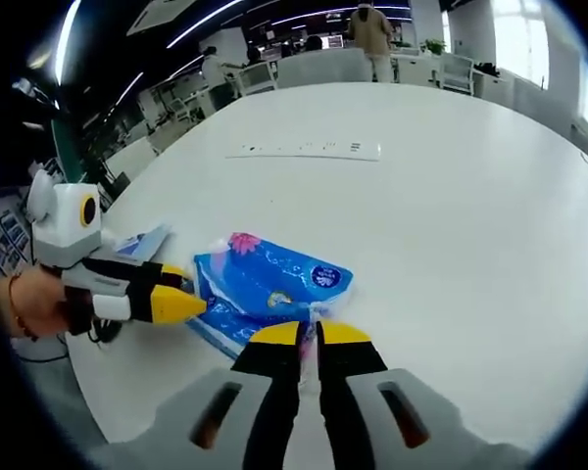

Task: Arrange the tabletop items into an orderly group along one side of the table until the central work area is clear of visible clutter.

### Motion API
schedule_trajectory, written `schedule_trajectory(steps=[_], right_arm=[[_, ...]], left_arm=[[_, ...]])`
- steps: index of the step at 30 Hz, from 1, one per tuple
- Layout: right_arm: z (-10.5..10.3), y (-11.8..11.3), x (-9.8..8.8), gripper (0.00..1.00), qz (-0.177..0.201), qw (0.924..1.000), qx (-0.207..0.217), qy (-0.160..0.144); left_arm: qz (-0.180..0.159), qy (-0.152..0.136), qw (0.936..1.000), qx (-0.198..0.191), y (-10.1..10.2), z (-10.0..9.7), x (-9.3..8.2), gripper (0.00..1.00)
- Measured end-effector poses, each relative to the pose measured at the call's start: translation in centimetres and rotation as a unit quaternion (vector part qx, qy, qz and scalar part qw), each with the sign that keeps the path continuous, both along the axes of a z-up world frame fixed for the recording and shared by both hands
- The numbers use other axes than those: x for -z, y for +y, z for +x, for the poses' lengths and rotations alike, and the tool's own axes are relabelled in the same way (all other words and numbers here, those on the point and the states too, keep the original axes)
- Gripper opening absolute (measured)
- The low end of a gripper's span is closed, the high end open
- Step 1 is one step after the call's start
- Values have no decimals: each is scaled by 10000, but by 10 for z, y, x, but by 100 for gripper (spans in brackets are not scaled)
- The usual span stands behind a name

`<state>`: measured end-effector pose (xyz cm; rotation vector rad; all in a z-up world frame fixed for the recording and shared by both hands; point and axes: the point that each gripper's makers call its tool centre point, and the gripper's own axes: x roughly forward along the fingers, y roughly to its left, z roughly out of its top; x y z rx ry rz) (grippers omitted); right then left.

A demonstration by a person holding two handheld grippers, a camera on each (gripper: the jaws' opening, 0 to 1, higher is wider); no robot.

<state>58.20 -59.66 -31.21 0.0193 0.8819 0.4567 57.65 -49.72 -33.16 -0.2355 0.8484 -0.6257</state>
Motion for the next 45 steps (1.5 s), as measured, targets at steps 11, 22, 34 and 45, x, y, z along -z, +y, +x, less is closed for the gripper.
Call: schedule_trajectory(steps=[11,22,34,45], right_arm=[[-1,-2,1,10,-27,10000,-4,16],[-1,-7,-4,21,-64,9999,97,-70],[-9,-4,-23,26,28,9996,178,-234],[-23,14,-41,29,156,9992,97,-345]], left_arm=[[156,-108,9997,139,0,-3,0,30],[254,-272,9989,290,-2,-7,-7,36],[420,-539,9966,457,3,-13,-24,41],[473,-701,9947,579,11,-19,-40,44]])
